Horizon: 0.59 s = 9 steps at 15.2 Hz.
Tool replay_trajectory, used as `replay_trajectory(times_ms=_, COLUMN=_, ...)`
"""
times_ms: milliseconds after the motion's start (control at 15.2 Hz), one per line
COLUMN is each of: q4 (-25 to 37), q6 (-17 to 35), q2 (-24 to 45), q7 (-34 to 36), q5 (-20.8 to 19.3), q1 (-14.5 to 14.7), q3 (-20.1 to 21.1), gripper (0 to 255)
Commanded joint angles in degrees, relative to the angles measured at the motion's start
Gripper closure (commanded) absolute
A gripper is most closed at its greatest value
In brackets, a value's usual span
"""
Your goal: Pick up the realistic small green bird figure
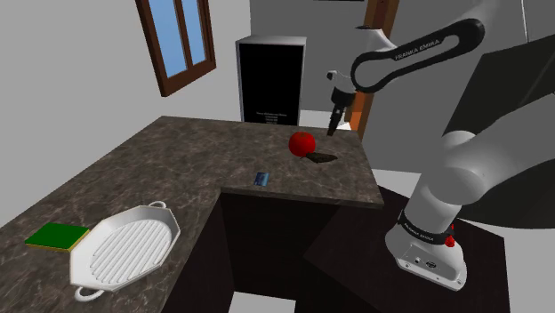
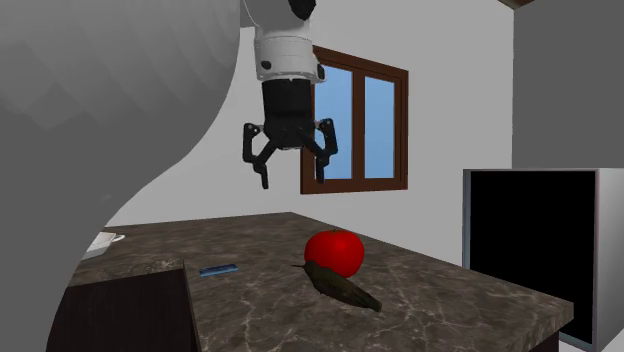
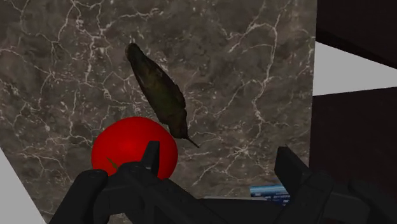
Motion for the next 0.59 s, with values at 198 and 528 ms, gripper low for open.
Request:
replay_trajectory(times_ms=198, q4=-2.04, q6=14.07, q2=9.63, q7=-11.04, q5=-1.51, q1=2.12, q3=-7.69, gripper=0)
replay_trajectory(times_ms=528, q4=-0.62, q6=27.78, q2=23.01, q7=-26.37, q5=4.83, q1=9.84, q3=-17.89, gripper=0)
